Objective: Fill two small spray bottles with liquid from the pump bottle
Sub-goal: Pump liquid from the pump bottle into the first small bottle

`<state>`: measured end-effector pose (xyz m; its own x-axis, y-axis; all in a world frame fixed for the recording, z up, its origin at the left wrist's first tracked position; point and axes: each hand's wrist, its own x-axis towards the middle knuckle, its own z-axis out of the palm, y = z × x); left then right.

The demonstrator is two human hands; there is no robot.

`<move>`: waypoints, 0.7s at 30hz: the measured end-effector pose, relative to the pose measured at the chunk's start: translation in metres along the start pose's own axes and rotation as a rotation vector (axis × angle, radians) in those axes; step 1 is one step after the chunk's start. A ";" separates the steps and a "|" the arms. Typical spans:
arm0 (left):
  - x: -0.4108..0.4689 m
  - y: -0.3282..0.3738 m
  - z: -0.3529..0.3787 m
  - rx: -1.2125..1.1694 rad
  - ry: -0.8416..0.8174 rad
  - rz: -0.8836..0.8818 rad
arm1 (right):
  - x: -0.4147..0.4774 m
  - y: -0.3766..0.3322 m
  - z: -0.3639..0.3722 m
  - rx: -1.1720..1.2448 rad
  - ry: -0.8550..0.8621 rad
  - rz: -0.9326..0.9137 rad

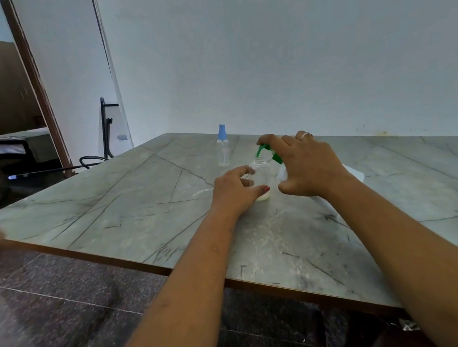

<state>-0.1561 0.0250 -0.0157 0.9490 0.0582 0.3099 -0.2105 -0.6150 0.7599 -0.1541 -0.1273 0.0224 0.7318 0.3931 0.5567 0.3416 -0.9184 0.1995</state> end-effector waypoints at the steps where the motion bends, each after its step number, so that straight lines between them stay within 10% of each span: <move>1: 0.000 0.000 0.000 0.007 0.001 0.002 | 0.000 0.001 0.000 0.005 0.005 0.003; 21: 0.001 -0.002 0.000 -0.006 -0.004 0.001 | 0.000 -0.002 -0.002 -0.024 0.005 0.000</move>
<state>-0.1545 0.0266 -0.0168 0.9497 0.0547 0.3083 -0.2127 -0.6099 0.7634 -0.1555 -0.1257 0.0237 0.7286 0.3932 0.5608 0.3277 -0.9191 0.2187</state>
